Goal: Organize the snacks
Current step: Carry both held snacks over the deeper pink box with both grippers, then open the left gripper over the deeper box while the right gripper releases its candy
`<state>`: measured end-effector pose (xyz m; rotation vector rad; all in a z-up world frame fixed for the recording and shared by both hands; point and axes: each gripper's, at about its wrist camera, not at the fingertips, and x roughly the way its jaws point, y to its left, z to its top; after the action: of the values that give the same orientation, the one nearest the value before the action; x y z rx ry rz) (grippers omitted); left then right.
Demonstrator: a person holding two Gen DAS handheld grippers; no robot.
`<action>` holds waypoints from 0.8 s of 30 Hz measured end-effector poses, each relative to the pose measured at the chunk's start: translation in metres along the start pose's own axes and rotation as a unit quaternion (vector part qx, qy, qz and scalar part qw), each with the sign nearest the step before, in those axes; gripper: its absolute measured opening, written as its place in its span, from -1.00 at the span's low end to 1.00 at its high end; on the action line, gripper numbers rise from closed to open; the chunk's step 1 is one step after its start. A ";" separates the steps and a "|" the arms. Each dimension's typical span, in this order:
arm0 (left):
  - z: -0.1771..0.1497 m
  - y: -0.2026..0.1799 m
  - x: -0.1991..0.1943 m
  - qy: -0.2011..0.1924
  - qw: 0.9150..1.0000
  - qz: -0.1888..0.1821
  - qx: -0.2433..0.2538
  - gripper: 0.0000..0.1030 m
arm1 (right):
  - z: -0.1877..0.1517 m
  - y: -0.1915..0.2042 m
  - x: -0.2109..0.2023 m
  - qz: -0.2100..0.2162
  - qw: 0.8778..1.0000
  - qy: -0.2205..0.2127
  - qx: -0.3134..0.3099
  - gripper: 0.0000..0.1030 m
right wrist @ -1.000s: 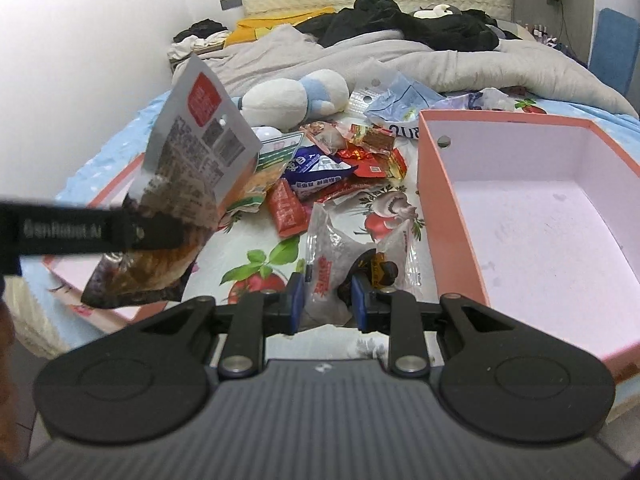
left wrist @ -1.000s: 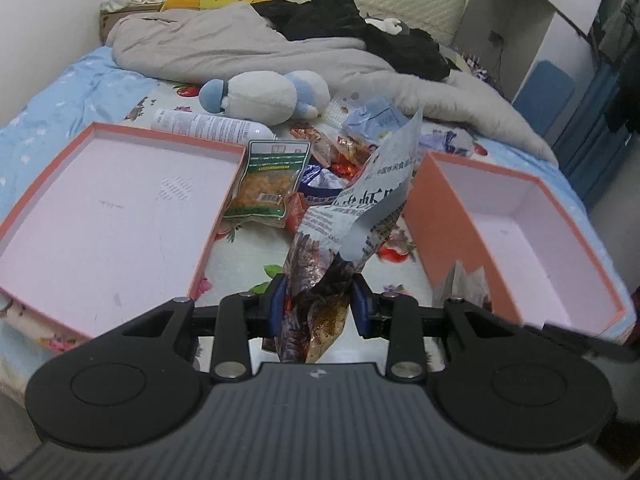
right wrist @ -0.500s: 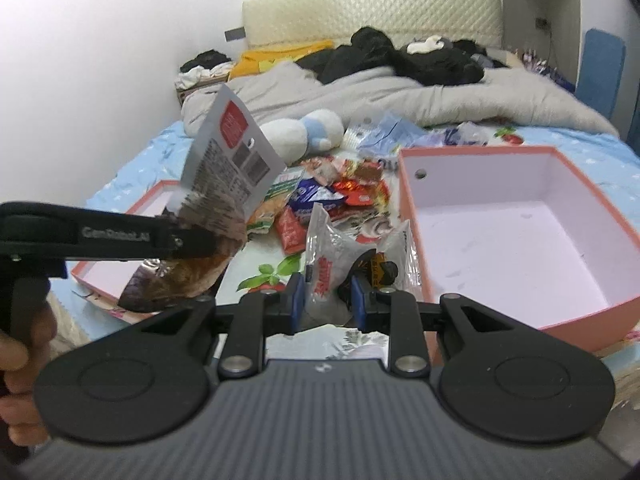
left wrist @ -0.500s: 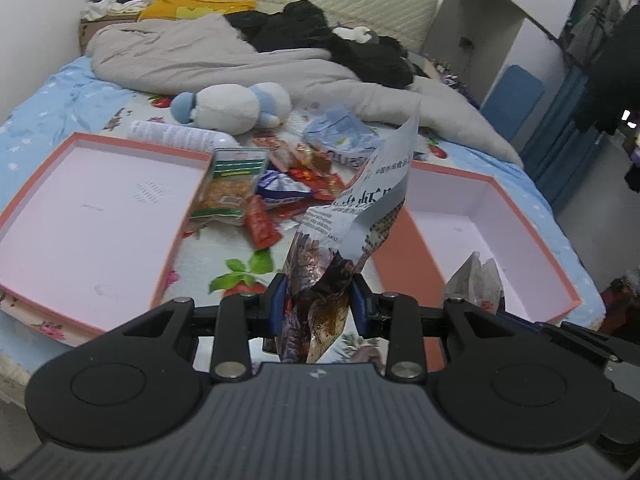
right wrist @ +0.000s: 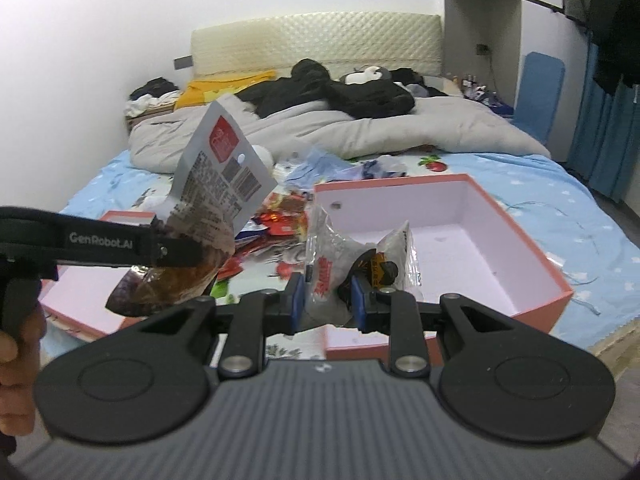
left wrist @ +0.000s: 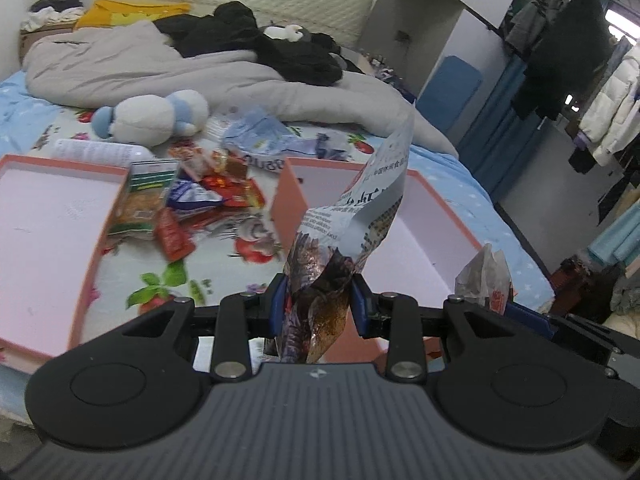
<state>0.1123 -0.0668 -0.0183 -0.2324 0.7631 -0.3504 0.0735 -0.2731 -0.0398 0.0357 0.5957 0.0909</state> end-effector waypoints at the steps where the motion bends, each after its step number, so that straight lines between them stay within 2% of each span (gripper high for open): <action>1: 0.002 -0.004 0.004 0.002 1.000 -0.004 0.001 -0.26 | 0.000 -0.006 0.001 -0.002 1.000 0.002 0.005 -0.46; 8: 0.019 -0.033 0.051 0.024 1.000 -0.018 0.009 -0.26 | 0.007 -0.050 0.025 -0.014 0.999 0.017 0.024 -0.46; 18: 0.045 -0.078 0.154 0.064 0.997 -0.017 0.026 -0.27 | 0.008 -0.117 0.087 -0.022 0.998 0.058 0.028 -0.45; 20: 0.047 -0.085 0.172 0.072 0.997 -0.018 0.031 -0.29 | 0.007 -0.126 0.099 -0.020 0.997 0.064 0.029 -0.45; 22: 0.049 -0.091 0.191 0.082 0.996 -0.015 0.037 -0.41 | 0.005 -0.133 0.111 -0.019 0.997 0.074 0.032 -0.45; 24: 0.050 -0.094 0.207 0.089 0.995 -0.014 0.037 -0.42 | 0.002 -0.140 0.123 -0.016 0.995 0.085 0.039 -0.45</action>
<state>0.2646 -0.2300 -0.0830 -0.1427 0.9221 -0.4286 0.1869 -0.4005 -0.1149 0.0946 0.7703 0.0407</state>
